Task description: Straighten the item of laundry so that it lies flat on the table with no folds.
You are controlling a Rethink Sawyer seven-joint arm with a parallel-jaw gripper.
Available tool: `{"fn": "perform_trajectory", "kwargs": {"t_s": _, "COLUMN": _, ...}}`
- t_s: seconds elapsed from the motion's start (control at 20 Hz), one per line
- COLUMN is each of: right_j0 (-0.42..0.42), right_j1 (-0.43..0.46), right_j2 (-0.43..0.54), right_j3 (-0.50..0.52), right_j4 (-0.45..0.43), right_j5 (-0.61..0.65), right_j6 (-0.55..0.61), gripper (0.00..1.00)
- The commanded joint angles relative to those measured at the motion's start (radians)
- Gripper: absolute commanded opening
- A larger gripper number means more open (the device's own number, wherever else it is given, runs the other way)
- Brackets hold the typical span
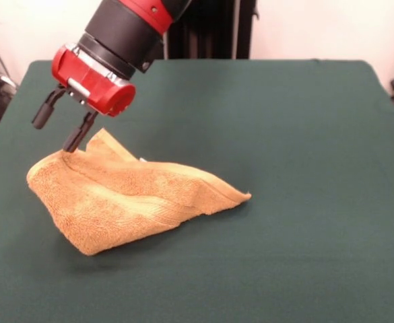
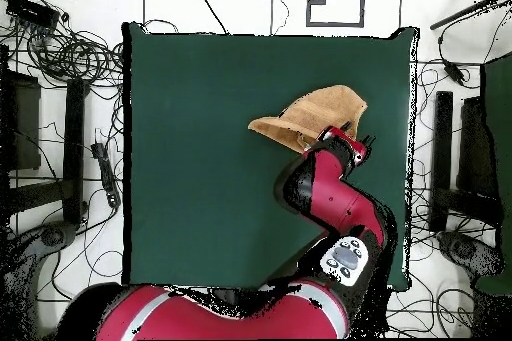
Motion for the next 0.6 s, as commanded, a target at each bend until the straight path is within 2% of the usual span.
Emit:
{"fn": "perform_trajectory", "kwargs": {"t_s": 0.05, "right_j0": 0.013, "right_j1": 0.054, "right_j2": 0.144, "right_j3": -0.009, "right_j4": 0.045, "right_j5": 0.043, "right_j6": 0.185, "gripper": 1.00}}
{"fn": "perform_trajectory", "kwargs": {"t_s": 0.2, "right_j0": -0.039, "right_j1": 0.012, "right_j2": 0.235, "right_j3": 0.033, "right_j4": 0.041, "right_j5": 0.178, "right_j6": 0.205, "gripper": 1.00}}
{"fn": "perform_trajectory", "kwargs": {"t_s": 0.4, "right_j0": -0.058, "right_j1": -0.015, "right_j2": 0.271, "right_j3": 0.062, "right_j4": 0.026, "right_j5": 0.171, "right_j6": 0.213, "gripper": 1.00}}
{"fn": "perform_trajectory", "kwargs": {"t_s": 0.6, "right_j0": -0.042, "right_j1": -0.048, "right_j2": 0.269, "right_j3": 0.092, "right_j4": 0.057, "right_j5": 0.207, "right_j6": 0.229, "gripper": 1.00}}
